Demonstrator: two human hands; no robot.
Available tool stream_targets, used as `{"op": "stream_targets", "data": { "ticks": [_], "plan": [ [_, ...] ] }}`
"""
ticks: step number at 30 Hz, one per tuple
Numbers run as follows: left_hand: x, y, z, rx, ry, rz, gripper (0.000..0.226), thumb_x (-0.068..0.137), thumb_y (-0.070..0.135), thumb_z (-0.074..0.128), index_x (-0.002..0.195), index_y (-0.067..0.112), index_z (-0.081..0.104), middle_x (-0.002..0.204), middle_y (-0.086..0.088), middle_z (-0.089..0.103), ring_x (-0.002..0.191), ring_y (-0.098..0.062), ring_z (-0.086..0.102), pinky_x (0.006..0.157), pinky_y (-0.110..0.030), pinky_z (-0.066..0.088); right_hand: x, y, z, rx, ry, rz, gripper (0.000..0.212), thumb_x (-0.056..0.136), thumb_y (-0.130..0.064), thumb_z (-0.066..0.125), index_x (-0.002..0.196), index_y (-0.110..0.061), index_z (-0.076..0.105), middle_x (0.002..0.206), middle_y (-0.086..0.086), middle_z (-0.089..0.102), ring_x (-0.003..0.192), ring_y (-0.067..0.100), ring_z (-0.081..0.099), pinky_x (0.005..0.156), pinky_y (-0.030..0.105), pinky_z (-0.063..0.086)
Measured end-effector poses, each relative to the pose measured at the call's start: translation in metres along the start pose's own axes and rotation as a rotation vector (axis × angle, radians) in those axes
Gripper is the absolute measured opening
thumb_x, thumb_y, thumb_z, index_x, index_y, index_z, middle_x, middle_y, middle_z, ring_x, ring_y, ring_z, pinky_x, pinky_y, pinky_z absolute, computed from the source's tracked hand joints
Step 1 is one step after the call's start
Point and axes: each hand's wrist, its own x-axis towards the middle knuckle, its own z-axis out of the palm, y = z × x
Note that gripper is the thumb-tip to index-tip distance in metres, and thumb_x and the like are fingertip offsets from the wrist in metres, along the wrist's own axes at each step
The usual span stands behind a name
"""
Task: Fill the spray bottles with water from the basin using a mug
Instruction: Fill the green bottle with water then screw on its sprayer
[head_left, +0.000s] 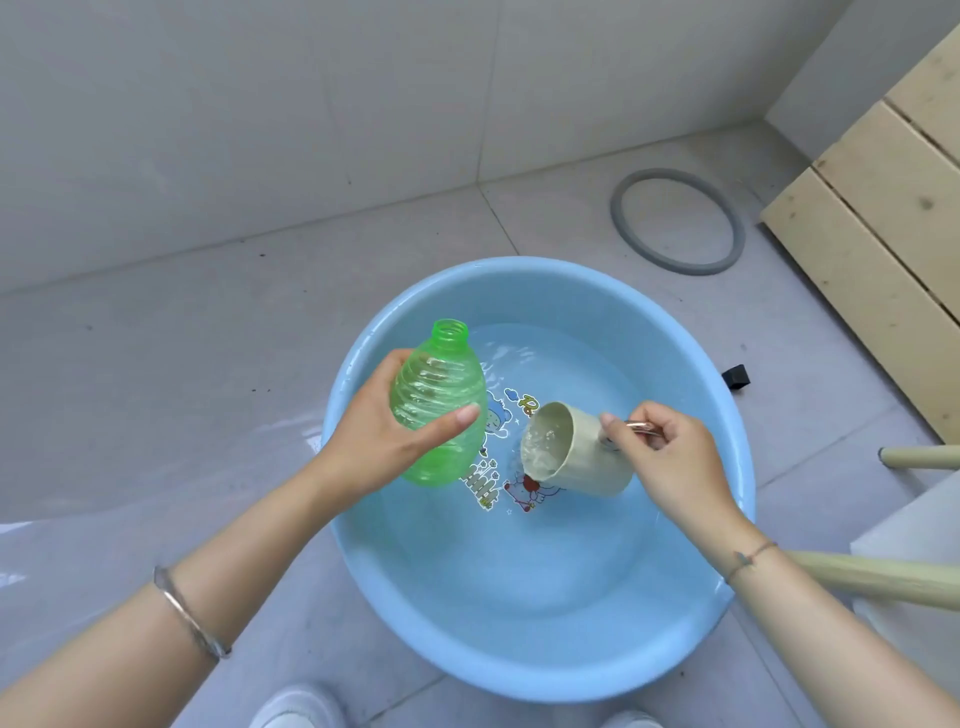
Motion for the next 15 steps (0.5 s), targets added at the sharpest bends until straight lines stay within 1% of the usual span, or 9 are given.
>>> {"op": "stream_targets", "data": {
  "ticks": [2,4,6,7,9,10,12,13,15],
  "plan": [
    [-0.001,-0.002,-0.002,0.011,-0.013,-0.014,0.060,0.060,0.044,0.078,0.112,0.024,0.054,0.099,0.012,0.068,0.081,0.011,0.063,0.070,-0.003,0.045,-0.003,-0.007,-0.009,0.132,0.049,0.036,0.040,0.087,-0.019,0.069,0.055,-0.010,0.046,0.051,-0.003,0.053,0.045,0.002,0.035,0.045,0.013,0.025],
    [-0.002,-0.005,-0.003,0.039,-0.027,-0.021,0.065,0.056,0.046,0.086,0.109,0.024,0.055,0.093,0.012,0.067,0.080,0.008,0.062,0.070,-0.005,0.046,-0.006,-0.015,-0.017,0.260,0.080,0.051,0.041,0.084,-0.018,0.072,0.055,-0.016,0.043,0.057,-0.003,0.059,0.059,0.010,0.049,0.047,0.013,0.027],
    [-0.002,-0.007,-0.003,0.072,-0.038,-0.015,0.069,0.053,0.048,0.092,0.105,0.024,0.053,0.091,0.014,0.066,0.076,0.006,0.061,0.068,-0.008,0.047,-0.009,-0.027,-0.026,0.362,0.106,0.052,0.039,0.080,-0.020,0.075,0.056,-0.020,0.044,0.061,0.001,0.063,0.072,0.017,0.054,0.052,0.016,0.032],
    [-0.001,-0.009,-0.003,0.086,-0.041,-0.011,0.067,0.052,0.049,0.089,0.102,0.025,0.051,0.088,0.017,0.065,0.074,0.005,0.060,0.067,-0.008,0.047,-0.011,-0.033,-0.029,0.398,0.112,0.041,0.036,0.078,-0.018,0.076,0.058,-0.020,0.046,0.061,0.000,0.064,0.072,0.017,0.057,0.055,0.015,0.036],
    [-0.001,-0.012,-0.003,0.115,-0.051,-0.006,0.068,0.048,0.053,0.087,0.099,0.028,0.049,0.085,0.022,0.063,0.074,0.004,0.060,0.067,-0.010,0.047,-0.015,-0.047,-0.037,0.456,0.121,0.013,0.028,0.077,-0.015,0.074,0.065,-0.010,0.049,0.060,-0.003,0.066,0.067,0.011,0.063,0.060,0.011,0.043],
    [0.000,-0.013,-0.003,0.137,-0.058,-0.001,0.070,0.046,0.058,0.087,0.099,0.031,0.049,0.088,0.024,0.063,0.078,0.003,0.060,0.070,-0.012,0.047,-0.017,-0.053,-0.040,0.474,0.119,0.000,0.029,0.076,-0.015,0.075,0.069,-0.003,0.050,0.060,-0.001,0.066,0.066,0.008,0.064,0.060,0.009,0.043],
    [0.001,-0.017,0.000,0.195,-0.075,0.024,0.075,0.044,0.064,0.084,0.105,0.036,0.049,0.100,0.025,0.062,0.094,0.003,0.060,0.082,-0.015,0.046,-0.021,-0.065,-0.047,0.472,0.131,-0.028,0.046,0.068,-0.025,0.081,0.071,0.006,0.046,0.068,0.015,0.060,0.069,0.012,0.062,0.061,0.009,0.042],
    [0.001,-0.018,0.001,0.218,-0.089,0.043,0.078,0.045,0.064,0.084,0.110,0.038,0.050,0.107,0.025,0.061,0.102,0.005,0.058,0.088,-0.016,0.045,-0.022,-0.069,-0.049,0.454,0.142,-0.043,0.056,0.063,-0.031,0.084,0.069,0.007,0.043,0.072,0.018,0.056,0.071,0.017,0.058,0.061,0.010,0.041],
    [0.000,-0.018,0.005,0.258,-0.122,0.077,0.082,0.048,0.059,0.089,0.119,0.041,0.051,0.116,0.028,0.059,0.112,0.009,0.053,0.095,-0.014,0.041,-0.023,-0.077,-0.051,0.420,0.157,-0.062,0.061,0.058,-0.035,0.085,0.065,0.001,0.037,0.074,0.021,0.052,0.070,0.018,0.055,0.060,0.012,0.039]
  ]
}}
